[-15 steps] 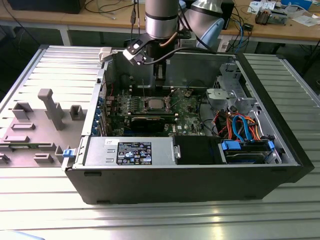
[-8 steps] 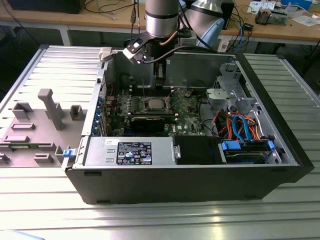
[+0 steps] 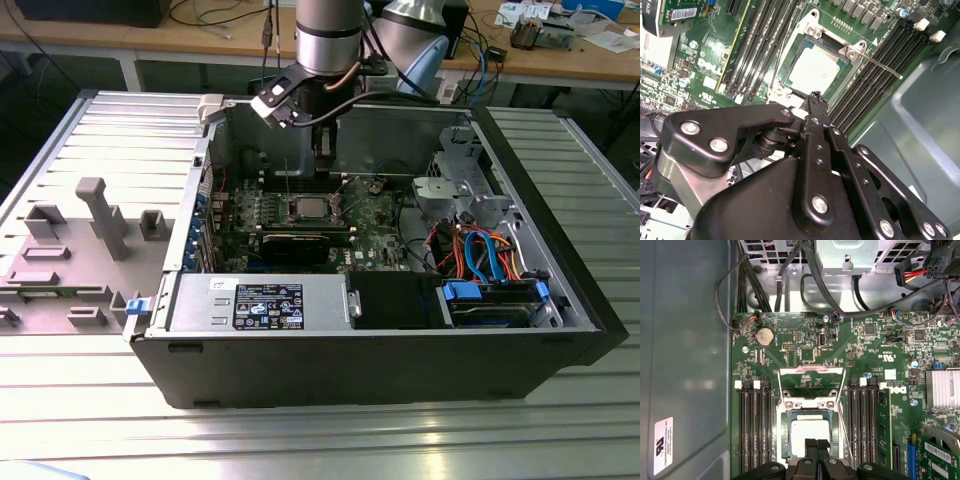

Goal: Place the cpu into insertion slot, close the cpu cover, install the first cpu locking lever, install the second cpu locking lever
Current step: 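Close the cpu cover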

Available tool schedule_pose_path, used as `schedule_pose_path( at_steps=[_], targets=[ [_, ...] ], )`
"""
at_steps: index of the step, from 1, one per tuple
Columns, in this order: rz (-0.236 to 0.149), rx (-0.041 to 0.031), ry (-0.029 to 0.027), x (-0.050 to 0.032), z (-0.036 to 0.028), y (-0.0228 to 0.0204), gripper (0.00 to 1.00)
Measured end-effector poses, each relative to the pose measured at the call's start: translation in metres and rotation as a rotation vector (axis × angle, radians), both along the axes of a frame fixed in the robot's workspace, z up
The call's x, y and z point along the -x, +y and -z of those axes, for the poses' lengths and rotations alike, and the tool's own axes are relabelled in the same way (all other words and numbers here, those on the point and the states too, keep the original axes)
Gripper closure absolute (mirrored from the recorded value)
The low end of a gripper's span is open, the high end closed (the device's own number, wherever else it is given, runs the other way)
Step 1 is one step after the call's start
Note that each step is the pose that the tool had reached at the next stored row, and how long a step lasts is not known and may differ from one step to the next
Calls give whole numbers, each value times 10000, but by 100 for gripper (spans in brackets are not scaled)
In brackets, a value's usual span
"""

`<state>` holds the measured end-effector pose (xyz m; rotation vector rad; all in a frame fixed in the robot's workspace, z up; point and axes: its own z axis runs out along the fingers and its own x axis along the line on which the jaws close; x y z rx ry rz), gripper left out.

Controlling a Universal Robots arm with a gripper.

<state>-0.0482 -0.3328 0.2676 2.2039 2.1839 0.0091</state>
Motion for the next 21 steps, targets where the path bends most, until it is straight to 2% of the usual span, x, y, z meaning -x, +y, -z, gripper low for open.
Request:
schedule_pose_path(
  at_steps=[6,21],
  targets=[
    [-1,1,11,-48,0,0,89],
    [0,0,12,-84,0,0,89]
  ],
)
